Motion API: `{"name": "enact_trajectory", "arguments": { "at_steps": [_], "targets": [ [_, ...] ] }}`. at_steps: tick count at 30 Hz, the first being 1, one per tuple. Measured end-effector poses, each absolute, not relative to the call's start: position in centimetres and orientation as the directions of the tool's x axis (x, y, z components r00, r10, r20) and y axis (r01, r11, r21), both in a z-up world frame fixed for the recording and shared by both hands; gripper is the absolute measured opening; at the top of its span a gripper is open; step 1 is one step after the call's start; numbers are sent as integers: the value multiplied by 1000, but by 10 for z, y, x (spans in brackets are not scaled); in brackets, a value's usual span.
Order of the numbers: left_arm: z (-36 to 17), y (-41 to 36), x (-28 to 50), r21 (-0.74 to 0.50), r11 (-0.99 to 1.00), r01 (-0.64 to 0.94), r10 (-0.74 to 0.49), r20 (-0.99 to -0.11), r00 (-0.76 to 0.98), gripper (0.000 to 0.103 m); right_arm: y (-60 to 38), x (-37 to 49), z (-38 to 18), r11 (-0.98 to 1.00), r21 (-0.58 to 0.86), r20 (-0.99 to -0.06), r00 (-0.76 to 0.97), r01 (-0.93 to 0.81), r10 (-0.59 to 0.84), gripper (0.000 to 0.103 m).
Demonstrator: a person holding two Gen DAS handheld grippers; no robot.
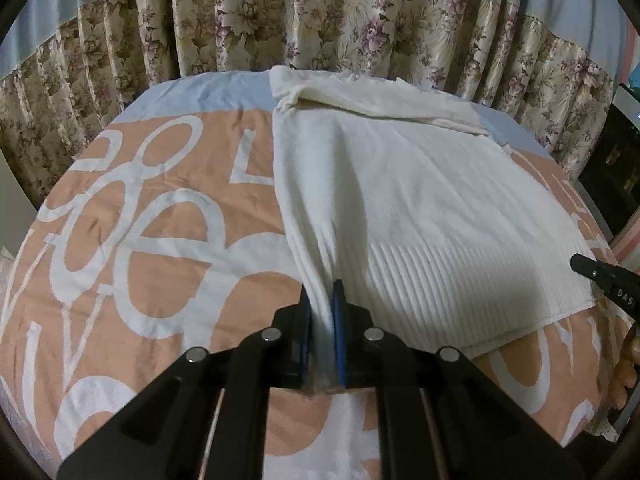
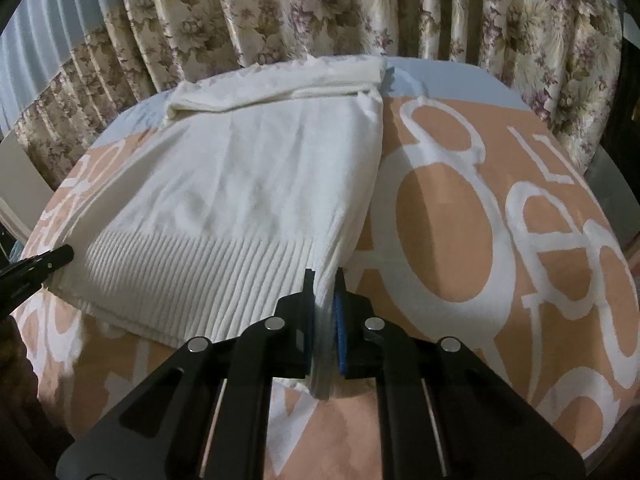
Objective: Fold small clothes
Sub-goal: 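Close the right gripper on the middle of the ribbed hem, then lift the hem and fold it up over the collar, then open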
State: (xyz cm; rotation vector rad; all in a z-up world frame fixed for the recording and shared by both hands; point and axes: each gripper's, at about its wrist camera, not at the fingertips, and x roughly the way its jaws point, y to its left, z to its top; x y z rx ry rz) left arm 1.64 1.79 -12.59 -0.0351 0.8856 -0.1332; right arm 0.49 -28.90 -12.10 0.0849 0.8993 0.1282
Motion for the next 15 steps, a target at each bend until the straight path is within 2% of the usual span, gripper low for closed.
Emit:
{"name": "enact_trajectory", "arguments": {
  "at_steps": [15],
  "targets": [
    [-62,33,-25,-152,984,93,-175,-732,659,10,-292,-34,-60,980,185,-721,667,-76,187,8]
  ]
}}
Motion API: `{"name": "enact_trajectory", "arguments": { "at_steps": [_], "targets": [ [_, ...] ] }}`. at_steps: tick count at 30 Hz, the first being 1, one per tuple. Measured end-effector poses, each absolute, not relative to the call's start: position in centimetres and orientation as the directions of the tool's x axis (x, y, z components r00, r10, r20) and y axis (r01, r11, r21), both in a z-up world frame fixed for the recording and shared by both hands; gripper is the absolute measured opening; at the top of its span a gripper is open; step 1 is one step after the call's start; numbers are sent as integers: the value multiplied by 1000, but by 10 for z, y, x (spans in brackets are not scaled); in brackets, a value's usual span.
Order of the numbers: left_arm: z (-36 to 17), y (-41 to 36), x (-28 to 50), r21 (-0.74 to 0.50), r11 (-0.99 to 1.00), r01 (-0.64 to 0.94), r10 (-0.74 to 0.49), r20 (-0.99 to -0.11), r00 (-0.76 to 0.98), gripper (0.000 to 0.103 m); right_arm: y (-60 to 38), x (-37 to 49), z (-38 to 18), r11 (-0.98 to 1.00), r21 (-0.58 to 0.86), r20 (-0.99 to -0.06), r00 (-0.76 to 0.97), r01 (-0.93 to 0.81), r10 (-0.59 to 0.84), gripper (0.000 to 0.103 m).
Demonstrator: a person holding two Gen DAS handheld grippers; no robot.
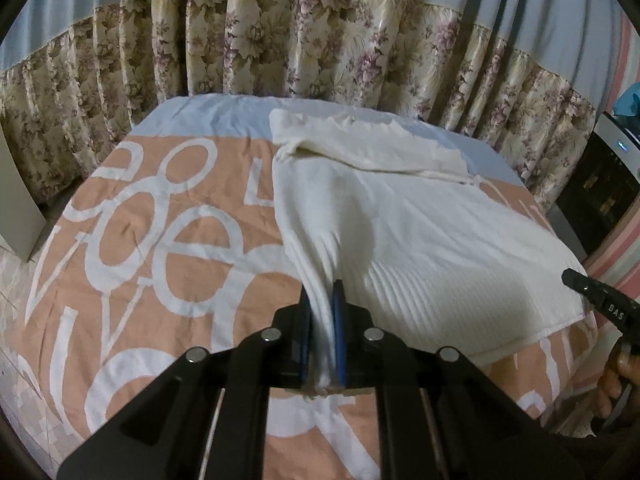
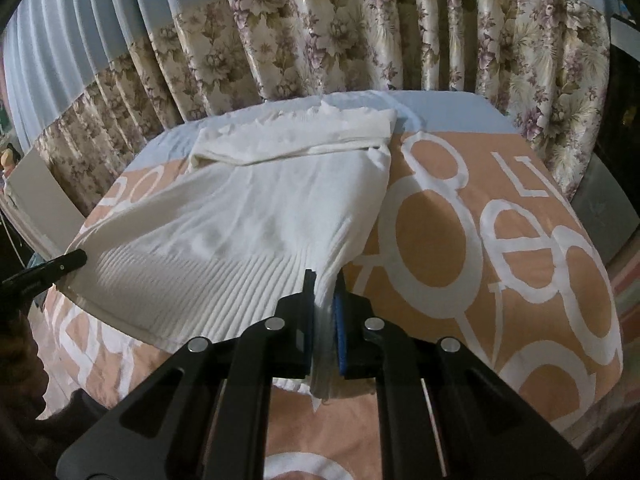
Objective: Fold small clothes
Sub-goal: 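Lift the hem and fold it up over the collar, then open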
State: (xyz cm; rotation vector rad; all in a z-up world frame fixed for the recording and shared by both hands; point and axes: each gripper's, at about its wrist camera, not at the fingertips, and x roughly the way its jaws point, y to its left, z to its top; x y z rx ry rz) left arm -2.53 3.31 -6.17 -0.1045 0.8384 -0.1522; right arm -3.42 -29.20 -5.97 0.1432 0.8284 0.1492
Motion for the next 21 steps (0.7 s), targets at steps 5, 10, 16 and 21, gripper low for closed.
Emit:
{"name": "enact_trajectory", "arguments": {
  "at_steps": [5,10,16,21],
  "targets": [
    [-64,32,-11,-151,984,91,-173,-734,656,10,-290,-17,-56,979,186,-709,680,-78,189,8],
    [-56,40,16,-158,985,72,-164,-710,684,10,-287,10,-48,977,190,-691,694,-95,202,8],
    [-45,39,66,-161,984,75,-167,-685,710,10,-293,59,-37,973,216,-661,720,-88,211,9],
    [-40,34,110,-138,987,85,-156,-666,730,10,-295,107,-36,977,191,-653,732,-91,196,9]
  ]
}}
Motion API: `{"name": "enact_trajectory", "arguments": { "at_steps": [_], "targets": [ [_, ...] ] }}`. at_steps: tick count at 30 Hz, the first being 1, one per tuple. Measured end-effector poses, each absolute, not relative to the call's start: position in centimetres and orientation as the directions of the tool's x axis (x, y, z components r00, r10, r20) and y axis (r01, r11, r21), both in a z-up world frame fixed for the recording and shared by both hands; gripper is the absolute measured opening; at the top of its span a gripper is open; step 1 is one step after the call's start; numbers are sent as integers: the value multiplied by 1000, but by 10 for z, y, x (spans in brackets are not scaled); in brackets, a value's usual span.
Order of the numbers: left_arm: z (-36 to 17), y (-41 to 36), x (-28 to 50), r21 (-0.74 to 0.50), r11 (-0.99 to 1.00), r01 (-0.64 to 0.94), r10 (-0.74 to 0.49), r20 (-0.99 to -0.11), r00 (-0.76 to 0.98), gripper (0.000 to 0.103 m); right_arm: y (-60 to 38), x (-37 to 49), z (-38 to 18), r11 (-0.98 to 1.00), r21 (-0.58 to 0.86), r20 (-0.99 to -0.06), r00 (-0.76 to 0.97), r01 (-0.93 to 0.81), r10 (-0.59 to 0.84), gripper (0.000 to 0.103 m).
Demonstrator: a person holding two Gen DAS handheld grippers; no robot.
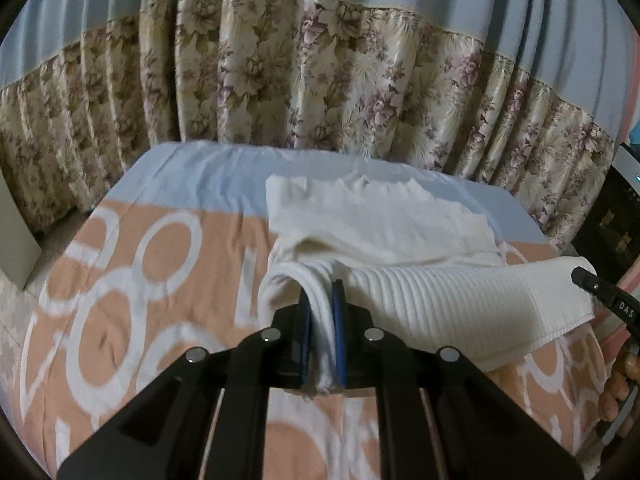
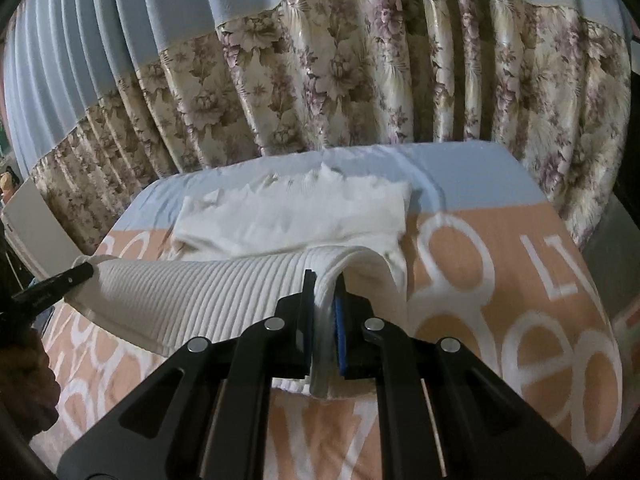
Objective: Fold small clothes
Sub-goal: 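Lift the hem and fold it up over the collar, then open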
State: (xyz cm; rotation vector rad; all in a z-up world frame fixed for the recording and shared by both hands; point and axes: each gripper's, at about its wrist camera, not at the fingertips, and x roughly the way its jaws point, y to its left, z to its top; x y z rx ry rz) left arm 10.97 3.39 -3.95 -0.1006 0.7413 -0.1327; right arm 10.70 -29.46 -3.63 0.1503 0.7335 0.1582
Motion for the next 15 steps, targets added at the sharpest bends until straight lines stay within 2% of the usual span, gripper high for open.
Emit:
{"name": "enact_trajectory", "arguments": {
  "at_steps": [6,15],
  "targets": [
    [-44,24,164,-119,989,93,-149,-672,726,10,-297,154,-47,984,155,-661,731,-88,169,9],
    [-61,3,246,-15,995,98,-82,-678,731,10,-297,231,-70,992,96,-692,711,-83,126,9]
  ]
}}
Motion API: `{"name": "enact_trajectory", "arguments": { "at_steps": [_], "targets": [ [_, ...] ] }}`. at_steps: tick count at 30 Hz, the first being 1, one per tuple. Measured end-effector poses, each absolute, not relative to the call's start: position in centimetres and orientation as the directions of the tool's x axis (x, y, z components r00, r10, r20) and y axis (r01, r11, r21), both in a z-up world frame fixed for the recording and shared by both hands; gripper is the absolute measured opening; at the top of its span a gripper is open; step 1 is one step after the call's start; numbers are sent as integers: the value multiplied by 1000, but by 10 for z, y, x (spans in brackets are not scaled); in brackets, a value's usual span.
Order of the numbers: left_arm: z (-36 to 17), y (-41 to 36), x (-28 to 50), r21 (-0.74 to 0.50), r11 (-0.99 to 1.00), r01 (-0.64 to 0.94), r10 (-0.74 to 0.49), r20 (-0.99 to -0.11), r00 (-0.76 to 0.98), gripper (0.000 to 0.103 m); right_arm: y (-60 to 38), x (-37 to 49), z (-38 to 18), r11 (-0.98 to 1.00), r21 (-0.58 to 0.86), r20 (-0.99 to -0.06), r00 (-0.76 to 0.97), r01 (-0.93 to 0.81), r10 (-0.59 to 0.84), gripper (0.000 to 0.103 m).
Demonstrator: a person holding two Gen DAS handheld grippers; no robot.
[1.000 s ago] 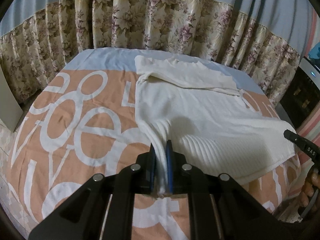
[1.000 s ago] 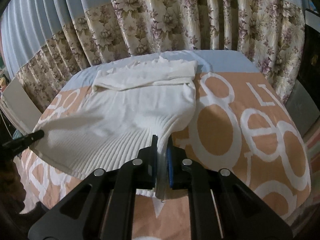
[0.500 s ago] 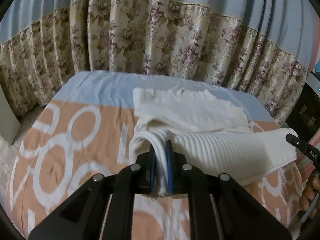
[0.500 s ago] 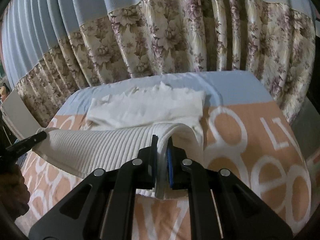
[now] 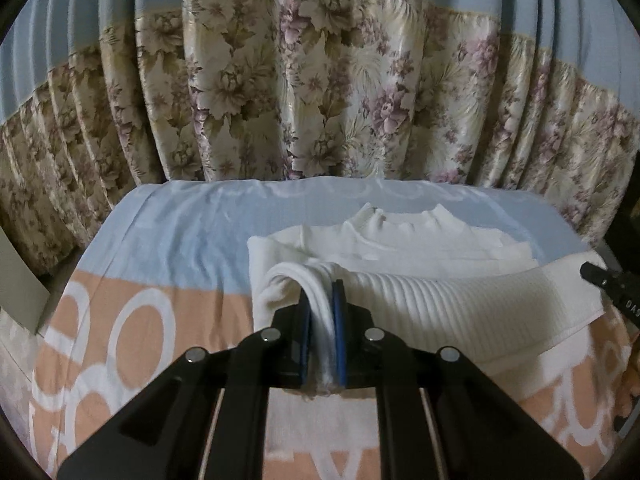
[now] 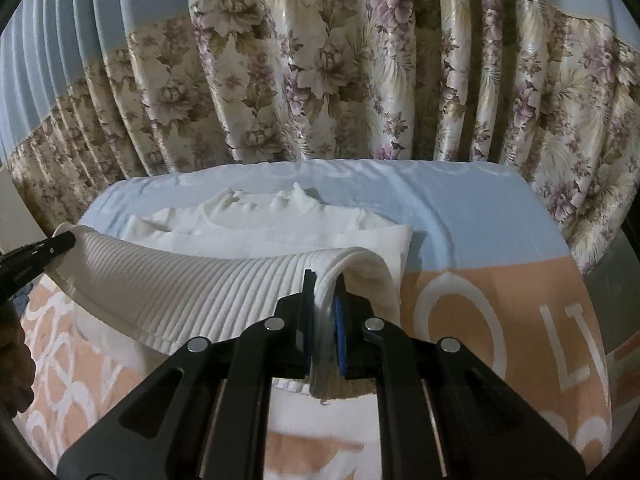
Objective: Fold small clothes
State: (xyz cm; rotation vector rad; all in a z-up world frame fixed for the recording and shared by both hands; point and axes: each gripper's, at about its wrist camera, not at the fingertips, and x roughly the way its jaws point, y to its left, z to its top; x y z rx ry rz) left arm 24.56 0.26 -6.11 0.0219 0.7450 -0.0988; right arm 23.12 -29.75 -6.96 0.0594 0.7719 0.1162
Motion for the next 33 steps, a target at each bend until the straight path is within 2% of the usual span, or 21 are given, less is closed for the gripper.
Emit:
{"name": "enact_trajectory", "arguments": {
  "at_steps": [16,20,21,24,25,26,27,28,29,30,31,33],
  "targets": [
    [-115,-6,362,37,997,63,-10,-786,619,16,-295,349,-126,994,101,-811,577,-32,101,10],
    [-116,-8,388,61,996,62,12,-799,601,24,-294,376,-120,996,87,-812,577,-26,86,13],
    [-115,-9,392,68,996,59,18,-796,606,25,-295,383,-118,996,83,-812,579,-17,77,16],
    [-114,-9,402,48,997,67,-1,-802,597,54,-296,396,-111,996,89,-805,587,-14,81,18],
    [-110,-9,403,55,997,56,9,-789,615,75,-296,399,-110,997,81,-805,589,-11,72,19],
    [-102,-8,400,60,997,41,19,-759,651,81,-297,401,-110,997,82,-804,590,-8,70,20],
    [-98,-6,401,41,998,41,4,-752,660,81,-299,403,-111,994,111,-806,584,-1,90,21],
    [-96,-4,403,23,999,46,-12,-755,656,82,-302,405,-114,989,146,-812,573,11,113,24],
    [-93,-2,406,-1,999,50,-33,-764,644,83,-309,409,-119,978,204,-825,545,37,151,36],
    [-91,0,409,8,999,42,-21,-762,647,83,-312,412,-121,973,223,-831,534,63,156,59],
    [-88,0,409,31,999,35,0,-755,656,83,-317,413,-121,964,254,-830,530,82,173,69],
    [-87,0,412,68,997,36,27,-749,662,83,-326,413,-117,943,316,-811,546,103,212,69]
  ]
}}
